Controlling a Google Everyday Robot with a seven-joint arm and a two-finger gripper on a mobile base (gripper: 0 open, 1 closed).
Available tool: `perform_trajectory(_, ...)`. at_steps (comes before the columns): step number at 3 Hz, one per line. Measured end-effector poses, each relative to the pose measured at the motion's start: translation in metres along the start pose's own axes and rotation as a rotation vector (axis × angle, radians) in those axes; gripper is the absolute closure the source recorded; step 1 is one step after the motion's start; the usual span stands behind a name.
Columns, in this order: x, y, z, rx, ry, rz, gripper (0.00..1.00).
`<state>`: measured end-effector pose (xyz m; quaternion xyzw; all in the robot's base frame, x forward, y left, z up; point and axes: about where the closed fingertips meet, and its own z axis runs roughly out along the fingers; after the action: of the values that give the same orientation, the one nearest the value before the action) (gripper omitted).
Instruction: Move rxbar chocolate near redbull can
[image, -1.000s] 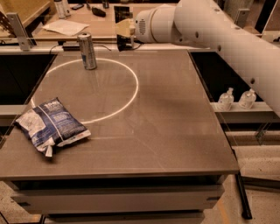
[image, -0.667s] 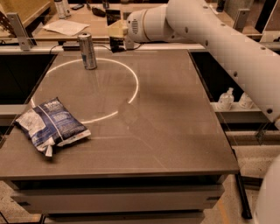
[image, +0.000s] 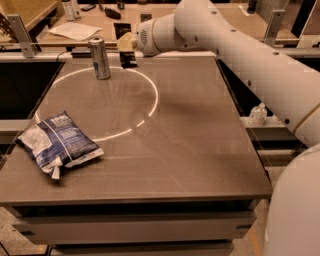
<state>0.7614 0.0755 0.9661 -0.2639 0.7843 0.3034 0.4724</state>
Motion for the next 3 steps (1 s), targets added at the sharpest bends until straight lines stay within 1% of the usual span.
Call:
perform_trajectory(1, 0.010, -0.005, 0.013, 0.062, -0.011, 0.019, 1.00)
perform_trajectory(2, 0.019, -0.011, 0.030, 0.094, -0.003, 0.026, 1.00)
perform_trajectory(3, 0.026, -0.011, 0.046, 0.091, 0.031, 0.023, 1.00)
